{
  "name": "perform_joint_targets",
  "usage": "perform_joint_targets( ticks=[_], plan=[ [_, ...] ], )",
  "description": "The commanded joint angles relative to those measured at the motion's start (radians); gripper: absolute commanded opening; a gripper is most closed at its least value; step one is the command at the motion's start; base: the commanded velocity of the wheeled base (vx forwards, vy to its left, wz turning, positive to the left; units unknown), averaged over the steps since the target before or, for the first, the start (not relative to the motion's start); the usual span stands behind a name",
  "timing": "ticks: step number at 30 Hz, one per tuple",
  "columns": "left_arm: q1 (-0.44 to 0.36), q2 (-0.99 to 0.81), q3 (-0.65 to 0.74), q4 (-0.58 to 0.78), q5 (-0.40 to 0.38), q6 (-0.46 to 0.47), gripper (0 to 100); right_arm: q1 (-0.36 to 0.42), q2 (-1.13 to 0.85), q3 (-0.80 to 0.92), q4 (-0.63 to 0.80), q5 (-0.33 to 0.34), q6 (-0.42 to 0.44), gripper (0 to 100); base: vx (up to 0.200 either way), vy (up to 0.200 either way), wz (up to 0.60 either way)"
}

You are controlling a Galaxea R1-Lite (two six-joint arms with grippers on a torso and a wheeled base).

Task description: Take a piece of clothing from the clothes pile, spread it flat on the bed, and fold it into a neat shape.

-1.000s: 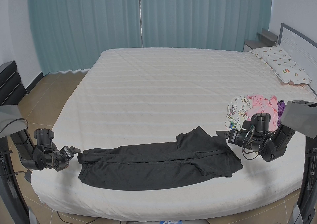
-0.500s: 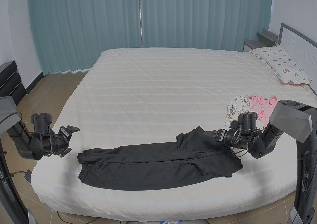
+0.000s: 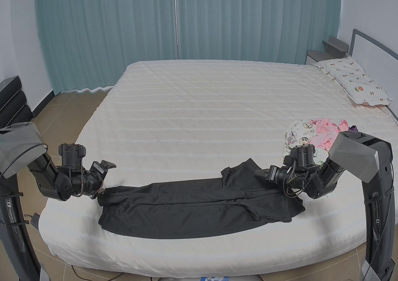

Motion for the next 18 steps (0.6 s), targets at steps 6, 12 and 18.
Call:
perform_joint_targets(
  ticks=[6, 12, 18],
  plan=[
    [0.000, 0.009, 0.012, -0.001, 0.002, 0.002, 100, -0.021, -0.088, 0.102, -0.015, 0.015, 0.009, 0, 0.000, 0.000, 0.00],
    [0.000, 0.003, 0.032, -0.003, 0.003, 0.003, 100, -0.045, -0.170, 0.187, -0.029, 0.046, 0.009, 0, 0.000, 0.000, 0.00],
    [0.003, -0.001, 0.056, -0.001, 0.008, 0.006, 100, -0.045, -0.202, 0.260, -0.077, 0.084, 0.009, 0, 0.000, 0.000, 0.00]
  ],
)
